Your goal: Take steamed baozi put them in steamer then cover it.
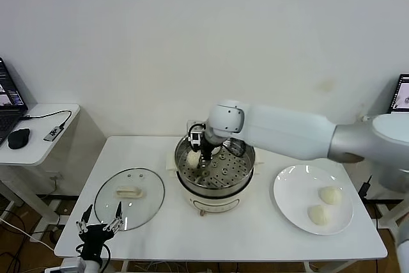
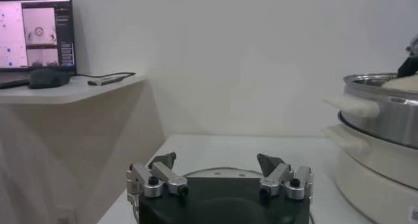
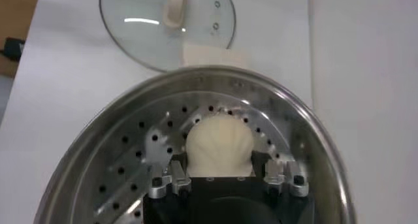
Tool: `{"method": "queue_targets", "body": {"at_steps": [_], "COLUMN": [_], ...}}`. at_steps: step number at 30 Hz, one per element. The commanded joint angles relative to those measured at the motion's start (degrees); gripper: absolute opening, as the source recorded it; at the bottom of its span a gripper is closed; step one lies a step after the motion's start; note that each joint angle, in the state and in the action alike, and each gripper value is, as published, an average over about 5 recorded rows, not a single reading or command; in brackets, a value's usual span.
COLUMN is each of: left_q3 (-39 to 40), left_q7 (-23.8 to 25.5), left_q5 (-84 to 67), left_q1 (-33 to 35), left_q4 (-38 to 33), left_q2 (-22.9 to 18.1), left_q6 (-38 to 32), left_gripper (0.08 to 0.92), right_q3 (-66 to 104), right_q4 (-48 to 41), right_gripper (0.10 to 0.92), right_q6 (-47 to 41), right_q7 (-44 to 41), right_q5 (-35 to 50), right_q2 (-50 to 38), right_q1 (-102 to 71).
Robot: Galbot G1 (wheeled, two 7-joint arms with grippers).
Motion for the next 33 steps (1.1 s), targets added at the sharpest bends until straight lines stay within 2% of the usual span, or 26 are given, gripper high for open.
{"method": "queue_targets", "body": {"at_steps": [1,7,10,15,21,25,33], "left_q3": [0.05,0.11,0.12,0.13,0.38,0.97,1.46], "left_q7": [-0.01,-0.01,0.01,0.05,0.07,0.08,0.06], "left_q5": [-0.14,0.01,0.11,0.22,0.35,0.7,1.13], "left_q1": [-0.03,-0.02,-0.03,-0.08,-0.39,-0.43,-0.39], "left_q4": [0.06,0.06,0.07,0.07,0.02,0.0,-0.2], "left_q2": [-0.01,-0.06,0.02,0.57,1.02,1.07,0.99], "left_q6": [-0.04,-0.04,-0.02,0.01,0.04,0.04,0.06], "left_gripper": [0.823,0.823,0.823,0.823,0.823,0.823,0.823], "right_q3": [0.28,0.31,-0.24,-3.09,-5.53,-6.11,-1.77], "right_q4": [-2.45,2.65,5.98,11.43,19.02,21.71,23.7], "right_gripper": [0.644,0.79,0.818,0.823,0.823,0.823,0.823], "right_q6": [-0.72,-0.07,2.17,9.13,16.88,20.55,23.47], "right_q7": [0.68,-5.49,-11.1,-20.1,-26.51,-28.18,-27.64], "right_q5": [-0.08,-0.35,-1.86,-6.95,-13.56,-18.5,-27.12], "right_q2": [2.31,-2.82,-8.0,-18.82,-32.15,-40.65,-50.04], "right_q1": [-1.86,4.35,9.26,16.11,19.32,18.4,8.58]}}
